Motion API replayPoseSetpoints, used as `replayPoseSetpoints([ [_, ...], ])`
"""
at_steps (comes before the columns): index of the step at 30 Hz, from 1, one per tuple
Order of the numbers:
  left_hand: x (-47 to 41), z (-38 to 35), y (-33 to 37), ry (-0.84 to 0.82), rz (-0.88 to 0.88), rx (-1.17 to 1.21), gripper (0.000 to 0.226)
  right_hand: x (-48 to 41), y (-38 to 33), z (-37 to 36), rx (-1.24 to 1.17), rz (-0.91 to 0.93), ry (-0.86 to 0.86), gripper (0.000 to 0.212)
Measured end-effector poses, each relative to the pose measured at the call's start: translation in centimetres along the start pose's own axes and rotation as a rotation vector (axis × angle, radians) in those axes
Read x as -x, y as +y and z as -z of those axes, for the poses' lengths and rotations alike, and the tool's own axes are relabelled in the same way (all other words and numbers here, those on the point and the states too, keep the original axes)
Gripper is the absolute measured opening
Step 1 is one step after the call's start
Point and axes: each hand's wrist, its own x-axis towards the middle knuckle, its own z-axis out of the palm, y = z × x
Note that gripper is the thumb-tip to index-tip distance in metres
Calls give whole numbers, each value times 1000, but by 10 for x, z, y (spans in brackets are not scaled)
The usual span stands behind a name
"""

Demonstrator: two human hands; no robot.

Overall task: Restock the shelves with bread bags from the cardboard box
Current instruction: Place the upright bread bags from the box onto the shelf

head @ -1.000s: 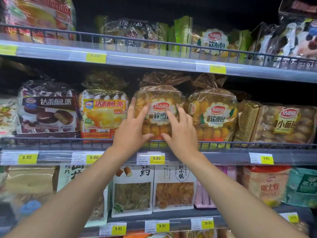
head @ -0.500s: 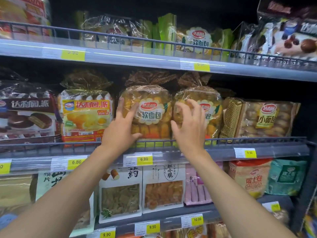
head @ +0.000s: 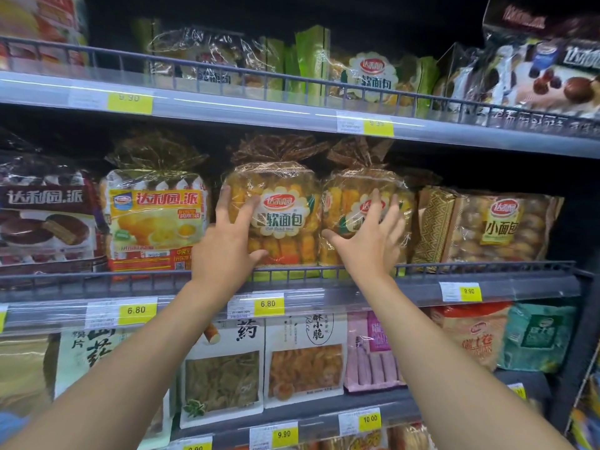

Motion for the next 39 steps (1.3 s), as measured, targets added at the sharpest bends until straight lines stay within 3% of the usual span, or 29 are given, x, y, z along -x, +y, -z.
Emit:
replayPoseSetpoints([
  [30, 3, 9, 2, -59, -14, 55, 102, -4, 13, 12, 78, 82, -80, 121],
  [36, 16, 12, 11, 44, -4, -9, 98, 1, 35, 37, 64, 136, -117, 109],
  [39, 35, 9, 28, 89, -36, 66, 97, 13, 60, 57, 77, 173, -107, 105],
])
